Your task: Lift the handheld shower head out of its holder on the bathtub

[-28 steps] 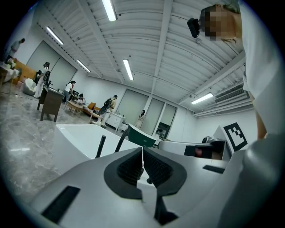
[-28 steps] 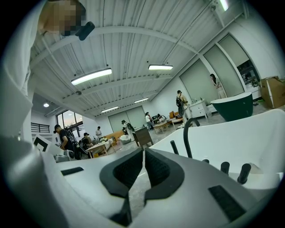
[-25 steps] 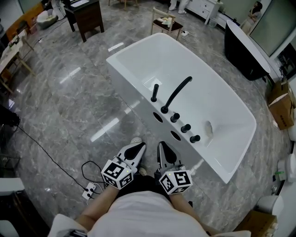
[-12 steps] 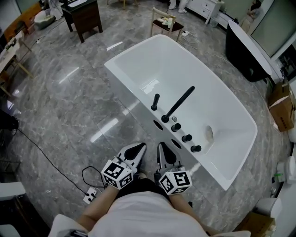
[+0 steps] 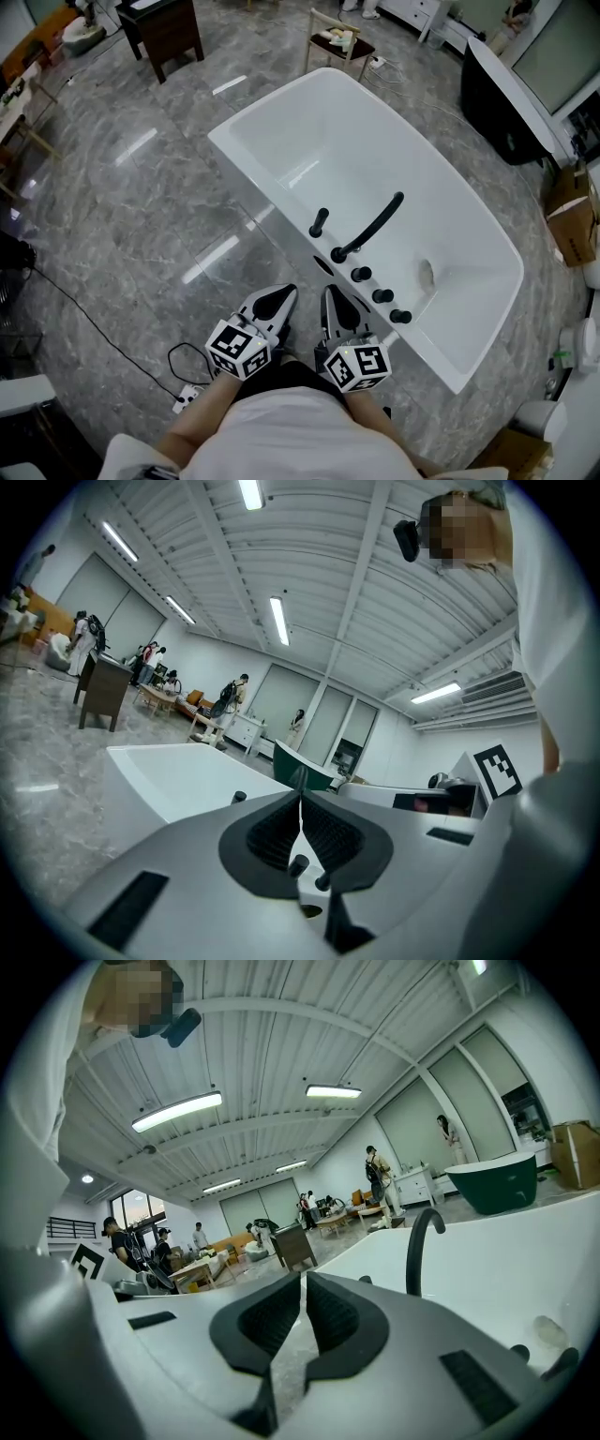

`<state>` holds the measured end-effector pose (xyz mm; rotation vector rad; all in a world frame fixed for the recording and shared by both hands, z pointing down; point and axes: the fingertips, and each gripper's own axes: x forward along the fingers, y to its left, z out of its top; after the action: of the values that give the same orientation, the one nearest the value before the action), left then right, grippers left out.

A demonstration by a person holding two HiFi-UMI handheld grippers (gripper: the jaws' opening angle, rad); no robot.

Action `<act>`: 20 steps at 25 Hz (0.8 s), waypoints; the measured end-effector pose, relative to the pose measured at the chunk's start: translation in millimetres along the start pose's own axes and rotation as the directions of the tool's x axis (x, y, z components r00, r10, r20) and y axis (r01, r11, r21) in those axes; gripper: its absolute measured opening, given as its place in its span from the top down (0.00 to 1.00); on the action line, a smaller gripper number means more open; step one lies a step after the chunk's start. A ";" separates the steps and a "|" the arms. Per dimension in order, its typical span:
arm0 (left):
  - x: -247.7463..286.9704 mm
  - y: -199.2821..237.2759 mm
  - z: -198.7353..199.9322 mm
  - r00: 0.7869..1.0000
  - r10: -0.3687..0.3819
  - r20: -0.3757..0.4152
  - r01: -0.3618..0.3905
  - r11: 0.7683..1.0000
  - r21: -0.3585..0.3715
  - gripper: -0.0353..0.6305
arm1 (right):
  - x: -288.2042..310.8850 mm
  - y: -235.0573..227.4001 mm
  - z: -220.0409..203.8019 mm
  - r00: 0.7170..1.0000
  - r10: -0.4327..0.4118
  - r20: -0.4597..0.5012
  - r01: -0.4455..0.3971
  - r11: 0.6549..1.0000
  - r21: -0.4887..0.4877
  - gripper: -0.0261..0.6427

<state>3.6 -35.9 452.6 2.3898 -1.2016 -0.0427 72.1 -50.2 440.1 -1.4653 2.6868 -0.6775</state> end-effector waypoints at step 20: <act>70.1 85.7 52.5 0.996 -0.089 -0.002 0.089 0.996 0.008 0.93 | 99.1 -22.9 34.7 0.997 -0.063 0.044 0.065 0.997 -0.042 0.93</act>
<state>-29.6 -153.9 453.7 2.4488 -1.0956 -0.0643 41.9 -153.3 436.6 -1.5638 2.6499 -0.5871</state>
